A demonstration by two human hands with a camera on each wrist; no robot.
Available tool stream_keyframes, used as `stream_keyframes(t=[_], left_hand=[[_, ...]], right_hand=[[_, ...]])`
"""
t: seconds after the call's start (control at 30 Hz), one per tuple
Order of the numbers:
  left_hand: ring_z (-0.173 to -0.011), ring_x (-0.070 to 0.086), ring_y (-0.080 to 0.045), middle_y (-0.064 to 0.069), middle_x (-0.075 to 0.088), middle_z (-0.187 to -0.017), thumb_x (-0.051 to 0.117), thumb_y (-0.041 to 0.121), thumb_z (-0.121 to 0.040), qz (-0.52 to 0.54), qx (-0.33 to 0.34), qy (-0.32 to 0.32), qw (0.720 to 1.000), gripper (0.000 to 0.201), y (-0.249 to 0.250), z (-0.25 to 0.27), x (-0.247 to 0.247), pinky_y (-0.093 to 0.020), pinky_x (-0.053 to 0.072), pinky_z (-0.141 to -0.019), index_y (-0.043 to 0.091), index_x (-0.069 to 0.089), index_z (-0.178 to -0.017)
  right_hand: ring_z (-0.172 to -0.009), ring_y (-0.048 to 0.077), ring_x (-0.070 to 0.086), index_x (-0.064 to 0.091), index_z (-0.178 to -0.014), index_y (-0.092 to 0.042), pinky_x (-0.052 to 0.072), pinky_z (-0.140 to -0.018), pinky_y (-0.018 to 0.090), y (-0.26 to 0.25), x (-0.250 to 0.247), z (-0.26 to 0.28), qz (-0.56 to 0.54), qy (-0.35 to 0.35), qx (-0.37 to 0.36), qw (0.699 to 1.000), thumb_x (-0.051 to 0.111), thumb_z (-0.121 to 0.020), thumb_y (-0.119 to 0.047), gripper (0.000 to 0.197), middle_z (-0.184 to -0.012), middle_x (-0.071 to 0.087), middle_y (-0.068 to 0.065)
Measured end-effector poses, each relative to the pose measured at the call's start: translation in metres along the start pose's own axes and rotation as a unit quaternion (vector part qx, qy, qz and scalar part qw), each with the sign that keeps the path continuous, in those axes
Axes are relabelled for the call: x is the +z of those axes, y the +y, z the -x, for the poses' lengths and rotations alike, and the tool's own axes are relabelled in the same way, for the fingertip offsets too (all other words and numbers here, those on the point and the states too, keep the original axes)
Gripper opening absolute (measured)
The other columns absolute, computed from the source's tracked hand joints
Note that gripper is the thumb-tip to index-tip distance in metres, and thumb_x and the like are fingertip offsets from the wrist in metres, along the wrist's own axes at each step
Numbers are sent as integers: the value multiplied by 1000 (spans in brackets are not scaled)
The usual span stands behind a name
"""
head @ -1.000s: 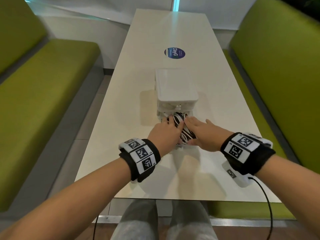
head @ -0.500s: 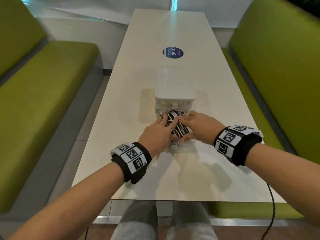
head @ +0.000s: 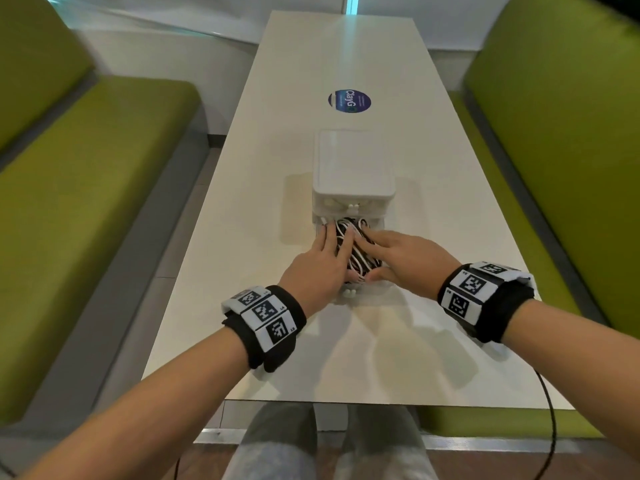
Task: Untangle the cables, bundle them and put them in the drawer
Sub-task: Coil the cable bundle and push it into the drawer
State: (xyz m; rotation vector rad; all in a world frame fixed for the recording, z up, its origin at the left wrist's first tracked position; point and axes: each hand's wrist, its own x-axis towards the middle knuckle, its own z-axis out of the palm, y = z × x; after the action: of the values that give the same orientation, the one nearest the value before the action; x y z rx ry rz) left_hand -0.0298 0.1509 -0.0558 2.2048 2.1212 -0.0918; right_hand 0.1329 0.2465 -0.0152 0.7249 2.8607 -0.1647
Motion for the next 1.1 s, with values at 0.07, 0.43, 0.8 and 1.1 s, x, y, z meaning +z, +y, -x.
stream_keyframes(t=[0.07, 0.43, 0.8, 1.1], left_hand=[[-149, -2, -38, -31, -5, -158, 34, 50, -99, 18, -7, -13, 1000, 85, 1, 0, -3, -42, 39, -110, 1, -14, -150], [-150, 8, -30, -21, 2, -161, 36, 54, -97, 18, -26, -53, 998, 81, 2, -3, -22, -45, 41, -104, 10, -1, -154], [-150, -2, -31, -23, -10, -160, 29, 54, -97, -9, -23, -53, 998, 81, 2, 3, -19, -55, 19, -116, 10, -9, -153], [-150, 5, -28, -19, -1, -162, 35, 54, -97, -10, -18, -68, 997, 78, -1, -9, -25, -45, 42, -104, 16, -2, -155]], right_hand=[[-140, 18, 26, 6, -154, -26, 43, -102, 38, 1, 1, -2, 16, -8, -8, 1000, 41, -97, -49, 71, -160, 13, -4], [-125, 30, 44, 17, -151, -25, 51, -92, 40, -7, 0, -3, 4, 25, 1, 1000, 54, -88, -57, 80, -157, 9, 6], [-104, 28, 57, 26, -139, -20, 42, -87, 35, -1, -13, -13, -31, -58, 30, 997, 59, -84, -57, 74, -136, 52, 3], [-131, 26, 44, 28, -148, -9, 41, -99, 36, -22, -7, 1, 36, 7, 6, 999, 44, -96, -47, 66, -158, 23, 4]])
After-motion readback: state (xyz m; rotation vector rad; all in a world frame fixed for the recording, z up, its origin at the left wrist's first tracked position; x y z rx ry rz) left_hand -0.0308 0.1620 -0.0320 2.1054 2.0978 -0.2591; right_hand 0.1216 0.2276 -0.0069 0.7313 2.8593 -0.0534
